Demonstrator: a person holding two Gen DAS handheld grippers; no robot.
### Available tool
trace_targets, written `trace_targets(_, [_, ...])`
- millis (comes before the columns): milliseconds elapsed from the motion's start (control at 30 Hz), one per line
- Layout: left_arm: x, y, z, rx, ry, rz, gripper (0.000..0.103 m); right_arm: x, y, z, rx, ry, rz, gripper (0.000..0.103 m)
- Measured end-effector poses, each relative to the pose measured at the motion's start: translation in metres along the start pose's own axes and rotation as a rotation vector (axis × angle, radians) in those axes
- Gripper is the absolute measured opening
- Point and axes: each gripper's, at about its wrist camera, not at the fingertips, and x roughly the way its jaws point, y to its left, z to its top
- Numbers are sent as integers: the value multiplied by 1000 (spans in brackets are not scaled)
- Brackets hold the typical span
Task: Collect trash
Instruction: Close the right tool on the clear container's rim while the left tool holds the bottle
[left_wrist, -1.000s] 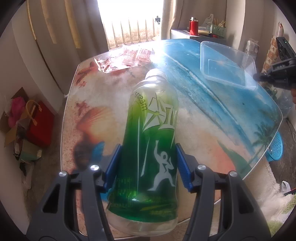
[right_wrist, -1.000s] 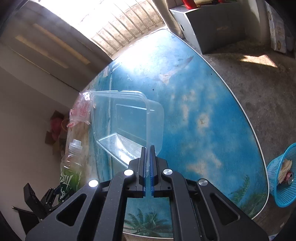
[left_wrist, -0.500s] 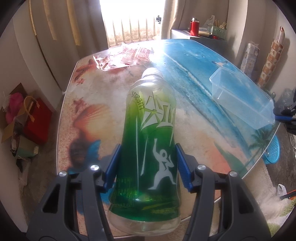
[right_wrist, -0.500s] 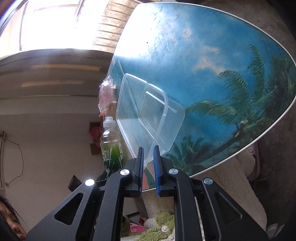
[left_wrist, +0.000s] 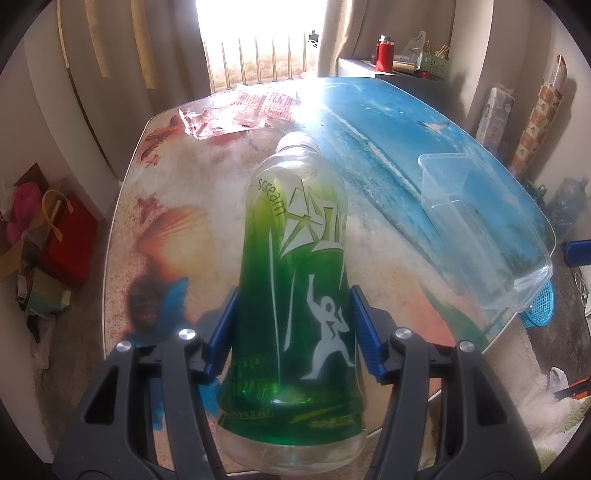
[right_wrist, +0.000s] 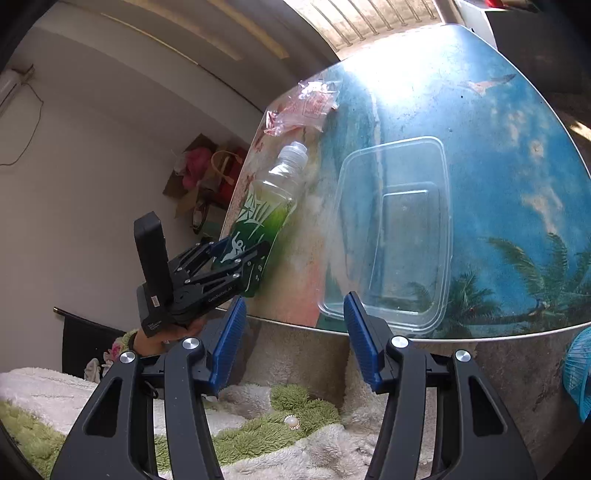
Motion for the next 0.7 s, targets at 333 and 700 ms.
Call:
trace_targets(333, [-2,16,10,-118,4,-115,69,-25,-45,15,125,-130,-151,54])
trace_targets(700, [24,14,38,-152,110,-99,70,-6,-78,28,171,-158,-294,60])
